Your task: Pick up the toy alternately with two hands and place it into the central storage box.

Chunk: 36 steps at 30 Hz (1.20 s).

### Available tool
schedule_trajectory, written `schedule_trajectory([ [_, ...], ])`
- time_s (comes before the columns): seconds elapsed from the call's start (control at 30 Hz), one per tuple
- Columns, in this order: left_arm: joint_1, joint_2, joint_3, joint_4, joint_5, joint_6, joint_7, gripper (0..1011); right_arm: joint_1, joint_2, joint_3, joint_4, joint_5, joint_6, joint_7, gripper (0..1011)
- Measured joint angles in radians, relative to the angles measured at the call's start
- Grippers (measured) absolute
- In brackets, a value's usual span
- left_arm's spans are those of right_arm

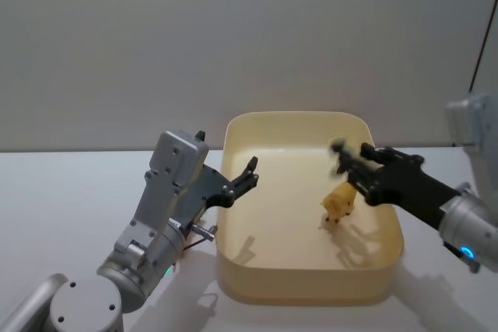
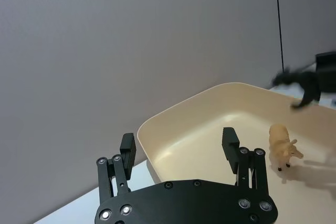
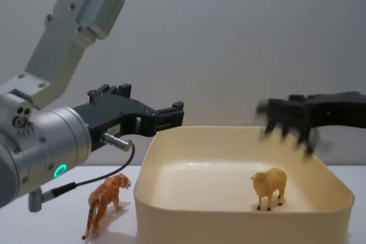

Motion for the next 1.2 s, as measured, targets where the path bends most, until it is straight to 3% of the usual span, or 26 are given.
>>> schedule_trajectory([
  [0.37,0.0,0.0,0.0,0.0,0.0,0.0,0.0,1002,0.081,-0.042,-0.024,0.07,-0.007,0.042,0.067,734],
  [0.53,0.0,0.0,0.0,0.0,0.0,0.0,0.0,1001,0.089,-0.044,-0.027,0.076,-0.006,0.045,0.073,898],
  [0.7,0.0,0.0,0.0,0.0,0.0,0.0,0.0,1002,0.073,-0.029,-0.019,0.057,0.001,0.04,0.056,1001],
  [1.2,0.003,0.002,-0.001,-0.003,-0.002,0.005,0.0,1002,-0.038,0.054,0.031,-0.048,0.055,0.023,-0.032,1001],
])
